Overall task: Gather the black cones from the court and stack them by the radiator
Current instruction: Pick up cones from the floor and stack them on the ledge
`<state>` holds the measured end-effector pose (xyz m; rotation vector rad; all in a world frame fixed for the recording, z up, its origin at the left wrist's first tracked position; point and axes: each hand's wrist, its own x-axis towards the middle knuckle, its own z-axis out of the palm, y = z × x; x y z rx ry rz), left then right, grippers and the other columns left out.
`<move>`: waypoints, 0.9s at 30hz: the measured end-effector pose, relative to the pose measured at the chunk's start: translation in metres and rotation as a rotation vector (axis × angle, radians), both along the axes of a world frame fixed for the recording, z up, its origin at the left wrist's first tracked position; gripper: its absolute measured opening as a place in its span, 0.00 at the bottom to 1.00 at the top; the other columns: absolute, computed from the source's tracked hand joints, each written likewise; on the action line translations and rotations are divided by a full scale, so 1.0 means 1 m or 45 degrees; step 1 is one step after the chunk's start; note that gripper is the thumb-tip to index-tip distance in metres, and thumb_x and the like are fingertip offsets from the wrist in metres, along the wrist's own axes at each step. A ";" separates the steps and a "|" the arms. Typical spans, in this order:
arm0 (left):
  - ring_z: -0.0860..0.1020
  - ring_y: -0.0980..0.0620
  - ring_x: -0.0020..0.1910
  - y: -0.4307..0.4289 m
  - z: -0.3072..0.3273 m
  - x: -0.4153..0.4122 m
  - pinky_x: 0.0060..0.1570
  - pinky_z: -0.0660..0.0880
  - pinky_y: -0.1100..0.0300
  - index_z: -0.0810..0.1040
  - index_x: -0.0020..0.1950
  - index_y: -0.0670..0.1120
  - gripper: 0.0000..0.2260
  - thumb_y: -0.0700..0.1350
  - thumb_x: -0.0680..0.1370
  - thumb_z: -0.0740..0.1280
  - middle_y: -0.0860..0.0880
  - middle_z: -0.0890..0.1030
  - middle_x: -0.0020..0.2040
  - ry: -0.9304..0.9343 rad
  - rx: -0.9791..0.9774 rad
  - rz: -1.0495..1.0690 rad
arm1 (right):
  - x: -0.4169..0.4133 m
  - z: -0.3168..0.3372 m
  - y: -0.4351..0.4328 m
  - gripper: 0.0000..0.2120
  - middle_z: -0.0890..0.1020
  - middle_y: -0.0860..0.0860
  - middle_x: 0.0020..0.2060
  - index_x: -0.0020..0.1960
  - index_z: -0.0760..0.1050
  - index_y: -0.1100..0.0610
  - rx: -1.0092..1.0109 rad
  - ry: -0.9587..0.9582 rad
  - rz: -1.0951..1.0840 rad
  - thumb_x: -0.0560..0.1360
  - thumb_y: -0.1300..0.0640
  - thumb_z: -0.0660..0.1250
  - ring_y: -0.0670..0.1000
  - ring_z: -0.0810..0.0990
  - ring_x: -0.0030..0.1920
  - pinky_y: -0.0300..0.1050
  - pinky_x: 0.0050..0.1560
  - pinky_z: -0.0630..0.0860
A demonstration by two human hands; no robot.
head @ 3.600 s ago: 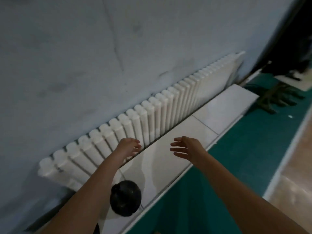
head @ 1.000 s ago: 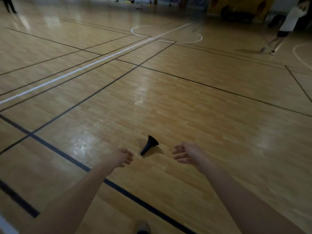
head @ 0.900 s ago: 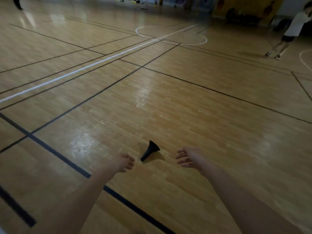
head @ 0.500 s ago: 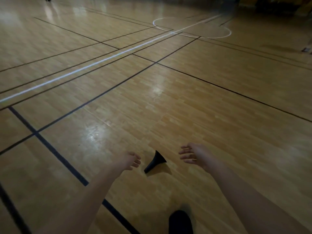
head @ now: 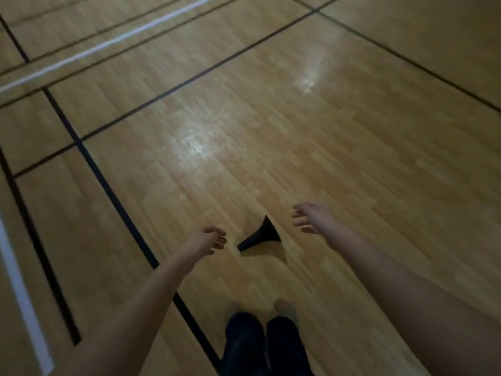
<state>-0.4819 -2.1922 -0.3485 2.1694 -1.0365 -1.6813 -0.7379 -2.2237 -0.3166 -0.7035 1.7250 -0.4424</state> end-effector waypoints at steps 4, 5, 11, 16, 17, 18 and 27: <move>0.80 0.51 0.48 -0.028 -0.069 0.003 0.49 0.73 0.55 0.78 0.47 0.47 0.11 0.41 0.81 0.56 0.47 0.82 0.48 -0.018 0.069 0.050 | -0.003 -0.074 -0.022 0.15 0.79 0.53 0.55 0.64 0.74 0.57 0.080 0.080 0.124 0.80 0.55 0.57 0.52 0.81 0.50 0.49 0.55 0.78; 0.80 0.51 0.48 -0.034 -0.092 0.003 0.50 0.73 0.55 0.78 0.48 0.47 0.11 0.41 0.81 0.56 0.48 0.82 0.49 -0.017 0.078 0.056 | -0.004 -0.097 -0.026 0.15 0.79 0.53 0.56 0.64 0.74 0.56 0.088 0.114 0.160 0.80 0.56 0.57 0.52 0.80 0.51 0.50 0.57 0.78; 0.77 0.51 0.50 -0.040 -0.249 0.012 0.46 0.71 0.57 0.74 0.64 0.47 0.13 0.42 0.82 0.57 0.47 0.79 0.55 -0.059 0.177 0.090 | 0.002 -0.242 -0.035 0.19 0.74 0.55 0.66 0.70 0.69 0.58 0.078 0.346 0.489 0.80 0.61 0.57 0.55 0.74 0.63 0.45 0.57 0.72; 0.74 0.46 0.61 -0.034 -0.392 0.005 0.60 0.71 0.54 0.70 0.71 0.46 0.17 0.43 0.81 0.57 0.46 0.75 0.61 -0.095 0.248 0.090 | 0.010 -0.383 -0.040 0.25 0.64 0.56 0.74 0.76 0.59 0.60 0.118 0.365 0.474 0.80 0.61 0.57 0.56 0.64 0.73 0.46 0.69 0.63; 0.71 0.45 0.66 -0.034 -0.416 0.003 0.64 0.69 0.54 0.68 0.72 0.47 0.18 0.44 0.81 0.57 0.46 0.73 0.66 -0.086 0.274 0.096 | 0.011 -0.406 -0.042 0.26 0.62 0.56 0.75 0.77 0.57 0.60 0.113 0.370 0.462 0.80 0.60 0.58 0.56 0.62 0.74 0.47 0.70 0.62; 0.69 0.45 0.68 -0.033 -0.440 -0.001 0.66 0.67 0.53 0.66 0.73 0.48 0.19 0.44 0.81 0.56 0.46 0.70 0.69 -0.072 0.322 0.097 | 0.014 -0.432 -0.041 0.27 0.62 0.57 0.75 0.77 0.56 0.61 0.114 0.370 0.472 0.80 0.59 0.58 0.56 0.62 0.73 0.48 0.70 0.62; 0.68 0.42 0.68 -0.054 -0.594 -0.028 0.64 0.65 0.52 0.59 0.76 0.43 0.23 0.49 0.82 0.56 0.42 0.65 0.72 0.018 0.383 0.333 | 0.022 -0.560 -0.054 0.33 0.62 0.53 0.75 0.78 0.54 0.55 -0.091 0.301 0.450 0.76 0.59 0.63 0.55 0.63 0.74 0.48 0.70 0.65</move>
